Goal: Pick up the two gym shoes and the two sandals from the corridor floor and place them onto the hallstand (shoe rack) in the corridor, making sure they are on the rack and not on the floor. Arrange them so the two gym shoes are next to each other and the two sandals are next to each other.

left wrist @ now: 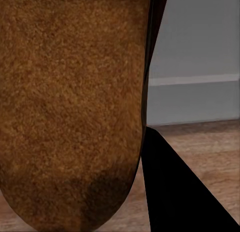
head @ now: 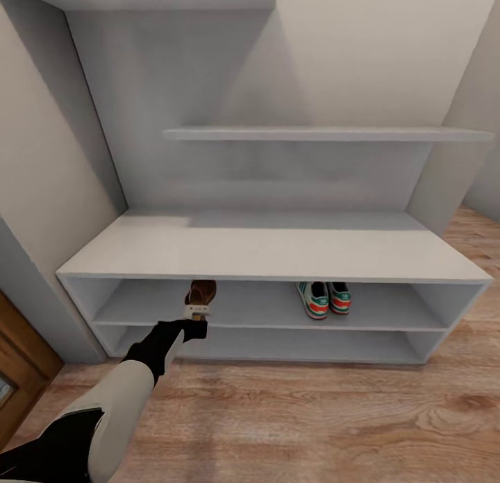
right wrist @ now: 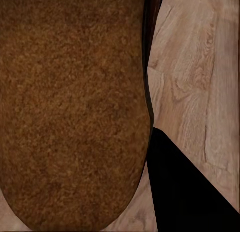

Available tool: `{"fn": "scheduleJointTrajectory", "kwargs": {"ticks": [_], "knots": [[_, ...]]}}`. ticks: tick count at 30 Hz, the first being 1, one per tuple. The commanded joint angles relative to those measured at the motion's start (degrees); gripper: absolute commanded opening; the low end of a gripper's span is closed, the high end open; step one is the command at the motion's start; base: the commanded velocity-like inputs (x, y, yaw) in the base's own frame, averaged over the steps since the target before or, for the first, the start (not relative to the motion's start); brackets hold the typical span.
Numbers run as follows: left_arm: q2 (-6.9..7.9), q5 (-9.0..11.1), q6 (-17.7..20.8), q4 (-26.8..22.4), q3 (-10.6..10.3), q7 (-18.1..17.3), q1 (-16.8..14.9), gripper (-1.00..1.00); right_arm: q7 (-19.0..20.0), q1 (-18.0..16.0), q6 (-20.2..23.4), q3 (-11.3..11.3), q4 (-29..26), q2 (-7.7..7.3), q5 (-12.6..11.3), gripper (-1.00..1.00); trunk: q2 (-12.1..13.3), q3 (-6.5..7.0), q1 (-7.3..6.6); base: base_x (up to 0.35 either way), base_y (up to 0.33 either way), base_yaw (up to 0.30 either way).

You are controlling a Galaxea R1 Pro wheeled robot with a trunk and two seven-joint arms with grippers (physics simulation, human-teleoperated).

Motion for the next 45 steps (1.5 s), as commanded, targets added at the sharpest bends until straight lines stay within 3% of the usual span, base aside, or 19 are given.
{"fn": "scheduleJointTrajectory", "kwargs": {"ticks": [1,9,45], "knots": [[-0.06,-0.8,0.3,-0.1,0.5,-0.6,0.0,-1.0,0.0,0.0,-0.2,-0.8,-0.1,-0.01,-0.7,-1.0,0.0,-0.05,-0.01,0.035,0.0,0.0],[-0.06,-0.8,0.3,-0.1,0.5,-0.6,0.0,-1.0,0.0,0.0,-0.2,-2.2,-0.5,0.01,-0.6,-1.0,0.0,-0.05,-0.01,0.048,0.0,0.0],[-0.06,-0.7,0.2,-0.1,0.5,-0.6,0.0,-1.0,0.1,0.0,-0.1,-2.4,-0.5,0.08,-0.6,-1.0,0.0,-0.05,-0.01,0.131,0.0,0.0]]}}
